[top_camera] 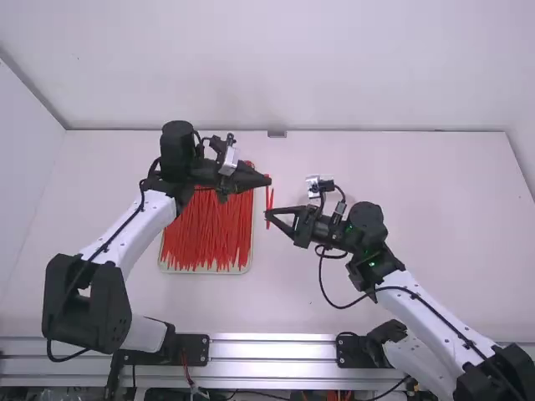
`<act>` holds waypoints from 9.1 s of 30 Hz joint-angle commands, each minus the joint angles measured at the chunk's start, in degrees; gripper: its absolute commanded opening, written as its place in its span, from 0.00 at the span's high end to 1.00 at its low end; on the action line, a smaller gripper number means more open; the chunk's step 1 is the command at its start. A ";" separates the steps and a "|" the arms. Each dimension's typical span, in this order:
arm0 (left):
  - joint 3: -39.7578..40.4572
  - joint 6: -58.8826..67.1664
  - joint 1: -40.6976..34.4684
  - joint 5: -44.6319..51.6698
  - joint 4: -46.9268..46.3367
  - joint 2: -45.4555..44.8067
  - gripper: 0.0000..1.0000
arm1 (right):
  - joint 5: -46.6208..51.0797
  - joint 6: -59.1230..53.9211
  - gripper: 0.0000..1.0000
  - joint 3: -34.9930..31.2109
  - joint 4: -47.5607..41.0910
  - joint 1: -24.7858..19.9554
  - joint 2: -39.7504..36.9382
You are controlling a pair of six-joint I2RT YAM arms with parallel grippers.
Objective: Fasten the cable tie
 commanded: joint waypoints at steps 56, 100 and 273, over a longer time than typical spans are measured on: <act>0.52 26.58 -1.66 1.70 -14.10 -0.07 0.98 | 1.05 11.76 1.00 1.81 1.18 0.85 -0.39; 0.52 32.54 -4.83 5.51 -10.78 -0.17 0.99 | 6.29 14.67 1.00 1.81 9.16 -0.48 -0.35; -2.36 -2.14 -8.83 -7.13 11.28 -0.13 0.98 | -5.14 -17.09 0.24 25.27 -39.06 -14.56 -0.28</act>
